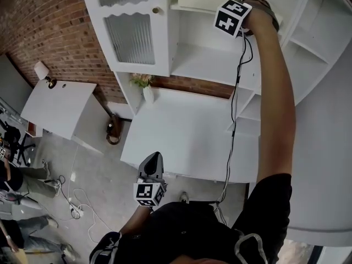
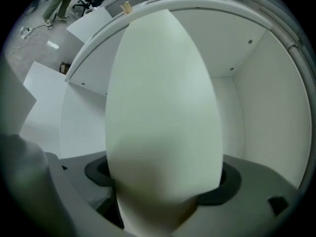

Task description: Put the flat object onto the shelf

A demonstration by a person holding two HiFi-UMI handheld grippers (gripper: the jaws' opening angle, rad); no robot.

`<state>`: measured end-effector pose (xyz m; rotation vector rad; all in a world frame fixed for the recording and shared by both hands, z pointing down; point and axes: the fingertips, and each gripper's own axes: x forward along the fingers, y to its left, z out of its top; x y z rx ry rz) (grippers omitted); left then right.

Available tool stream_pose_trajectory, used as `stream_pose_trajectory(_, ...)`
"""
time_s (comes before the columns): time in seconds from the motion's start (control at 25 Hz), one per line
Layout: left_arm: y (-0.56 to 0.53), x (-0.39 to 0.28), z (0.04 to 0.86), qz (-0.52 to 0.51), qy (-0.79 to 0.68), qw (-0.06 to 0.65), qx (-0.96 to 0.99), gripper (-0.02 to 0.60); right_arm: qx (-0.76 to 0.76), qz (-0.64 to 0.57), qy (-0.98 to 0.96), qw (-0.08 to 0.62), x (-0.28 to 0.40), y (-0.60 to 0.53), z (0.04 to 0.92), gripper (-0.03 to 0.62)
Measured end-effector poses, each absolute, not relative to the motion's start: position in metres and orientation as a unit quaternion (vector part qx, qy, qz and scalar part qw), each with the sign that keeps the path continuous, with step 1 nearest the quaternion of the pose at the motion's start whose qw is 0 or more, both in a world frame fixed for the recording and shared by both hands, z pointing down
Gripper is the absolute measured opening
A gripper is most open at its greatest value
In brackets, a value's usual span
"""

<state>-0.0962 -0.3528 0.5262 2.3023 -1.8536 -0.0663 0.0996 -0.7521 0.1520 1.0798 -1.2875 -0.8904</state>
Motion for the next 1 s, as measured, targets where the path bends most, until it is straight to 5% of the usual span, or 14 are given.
stream_pose_trajectory(0.56,-0.34,-0.099,0.519,-0.019,-0.63,0.082,0.772,0.011,0.474,-0.421,-0.549,0.545,0.092,-0.763,0.145,0.499)
stream_pose_trajectory(1.0,-0.306,-0.103,0.517,-0.023,-0.635,0.082,0.768,0.011,0.506,-0.478,-0.512,0.504,0.087,-0.722,0.13,0.497)
